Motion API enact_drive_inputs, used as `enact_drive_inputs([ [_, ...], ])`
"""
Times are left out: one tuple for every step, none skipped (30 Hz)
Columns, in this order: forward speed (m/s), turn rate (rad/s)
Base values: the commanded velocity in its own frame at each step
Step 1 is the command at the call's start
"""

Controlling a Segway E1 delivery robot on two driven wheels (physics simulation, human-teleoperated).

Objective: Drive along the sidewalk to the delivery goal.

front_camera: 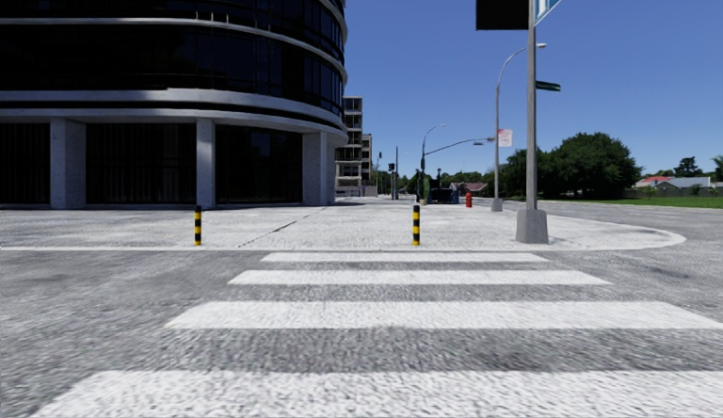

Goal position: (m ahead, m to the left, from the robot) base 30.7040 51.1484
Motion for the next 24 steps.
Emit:
enact_drive_inputs([
  [2.0, 0.0],
  [2.0, 0.0],
  [2.0, 0.0],
  [2.0, 0.0],
  [2.0, 0.0],
  [2.0, 0.0],
  [2.0, 0.0],
  [2.0, 0.0],
  [2.0, 0.0],
  [2.0, 0.0],
  [2.0, 0.0],
  [2.0, 0.0],
  [2.0, 0.0],
  [2.0, 0.0],
  [2.0, 0.0],
  [2.0, 0.0],
  [2.0, 0.0],
  [2.0, 0.0],
  [2.0, 0.0],
  [2.0, 0.0],
  [2.0, 0.0],
  [2.0, 0.09],
  [2.0, 0.09],
  [2.0, 0.17],
])
